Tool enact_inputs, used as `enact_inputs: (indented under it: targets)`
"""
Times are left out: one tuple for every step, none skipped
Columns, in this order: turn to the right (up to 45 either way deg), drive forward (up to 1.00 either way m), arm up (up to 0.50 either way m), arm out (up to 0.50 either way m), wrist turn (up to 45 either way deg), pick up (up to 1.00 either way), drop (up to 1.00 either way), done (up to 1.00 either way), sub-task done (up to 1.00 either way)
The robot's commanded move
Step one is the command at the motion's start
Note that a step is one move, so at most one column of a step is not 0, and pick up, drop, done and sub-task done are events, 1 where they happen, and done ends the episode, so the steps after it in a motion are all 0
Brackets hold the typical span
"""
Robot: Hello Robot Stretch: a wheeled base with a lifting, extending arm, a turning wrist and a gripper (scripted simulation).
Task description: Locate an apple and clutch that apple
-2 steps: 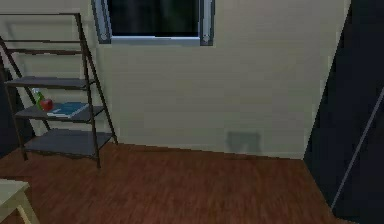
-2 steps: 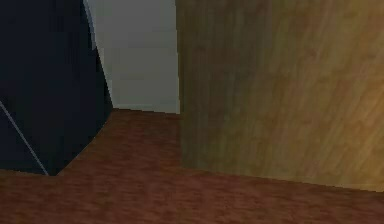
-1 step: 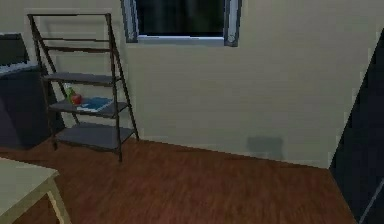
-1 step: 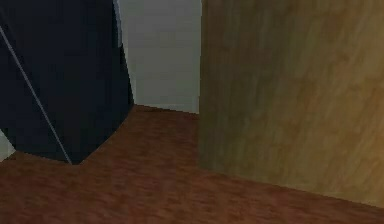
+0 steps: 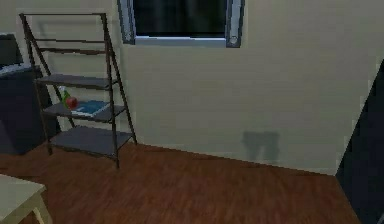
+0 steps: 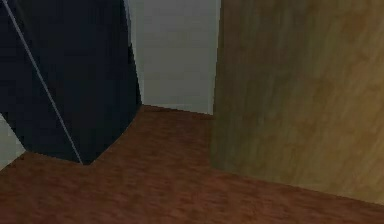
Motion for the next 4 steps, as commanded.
enact_inputs:
  targets:
    - [-21.0, 0.00, 0.00, 0.00, 0.0, 0.00, 0.00, 0.00, 0.00]
    - [0.0, 1.00, 0.00, 0.00, 0.0, 0.00, 0.00, 0.00, 0.00]
    - [0.0, 0.35, 0.00, 0.00, 0.0, 0.00, 0.00, 0.00, 0.00]
    - [-45.0, 0.00, 0.00, 0.00, 0.0, 0.00, 0.00, 0.00, 0.00]
